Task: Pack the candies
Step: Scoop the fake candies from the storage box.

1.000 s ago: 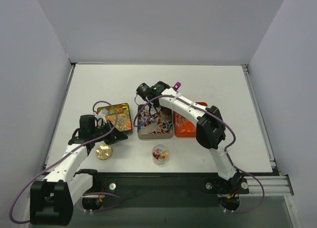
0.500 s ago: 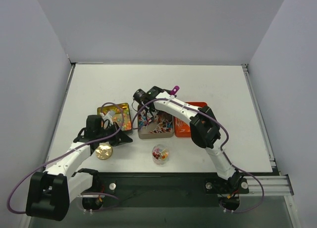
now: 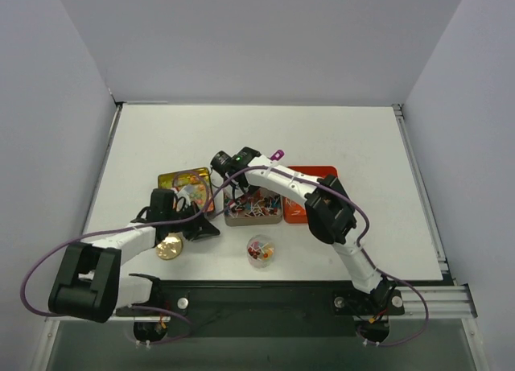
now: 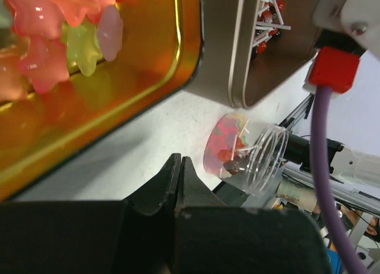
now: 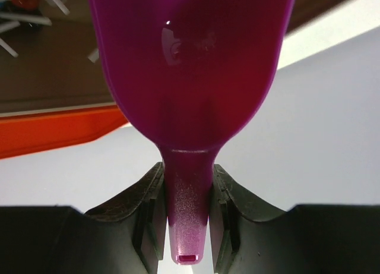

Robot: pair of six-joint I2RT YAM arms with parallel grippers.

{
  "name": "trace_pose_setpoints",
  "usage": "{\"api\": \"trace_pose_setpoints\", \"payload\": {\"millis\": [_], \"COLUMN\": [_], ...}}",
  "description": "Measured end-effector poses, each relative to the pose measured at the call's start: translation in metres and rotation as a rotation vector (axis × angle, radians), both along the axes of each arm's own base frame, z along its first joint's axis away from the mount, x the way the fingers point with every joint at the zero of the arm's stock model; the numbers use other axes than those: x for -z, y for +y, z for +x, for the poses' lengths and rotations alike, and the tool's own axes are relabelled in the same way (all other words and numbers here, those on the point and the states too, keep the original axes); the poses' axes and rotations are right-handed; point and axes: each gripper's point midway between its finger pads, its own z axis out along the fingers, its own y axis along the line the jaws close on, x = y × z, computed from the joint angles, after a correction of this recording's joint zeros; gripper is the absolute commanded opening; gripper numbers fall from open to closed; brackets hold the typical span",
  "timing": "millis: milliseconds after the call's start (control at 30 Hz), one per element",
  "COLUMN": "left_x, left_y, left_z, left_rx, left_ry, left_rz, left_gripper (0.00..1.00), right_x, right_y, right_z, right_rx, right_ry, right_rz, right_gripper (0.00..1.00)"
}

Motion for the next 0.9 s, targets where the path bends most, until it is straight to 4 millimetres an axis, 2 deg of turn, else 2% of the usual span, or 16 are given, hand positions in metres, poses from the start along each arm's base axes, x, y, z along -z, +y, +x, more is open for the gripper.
{"api": "trace_pose_setpoints", "payload": {"millis": [133,333,567,767,900], "left_x": [0.009,0.009,0.008,0.008,0.008], "left_y": [-0.005,-0.018,-0.030,-0.032,-0.032], "left_z": [0.009,0.037,0.065,0.064,0.063], "left_rx": [-0.002,-0.006,-0.003,0.001,0.001], "left_ry": [0.002,-0.047,-0.090,-0.085,-0.080], "left_rz": [-0.007,-0.055,-0.082,-0.087,-0.087], "left_gripper": [0.00,0.00,0.00,0.00,0.00], "right_x": [0.018,0.041,0.042,0.048,0.058], "right_y": [0.001,-0.002,-0.005,-0.006,-0.010], "right_z": [-0.007,-0.017,-0.024,-0.027,-0.038], "right_rx": [-0.023,-0.065,-0.098,-0.102,-0.126], "right_ry": [0.044,0.116,0.155,0.191,0.272], "right_rz": [-0.010,-0.031,-0.046,-0.028,0.011], "right_gripper": [0.00,0.00,0.00,0.00,0.00]}}
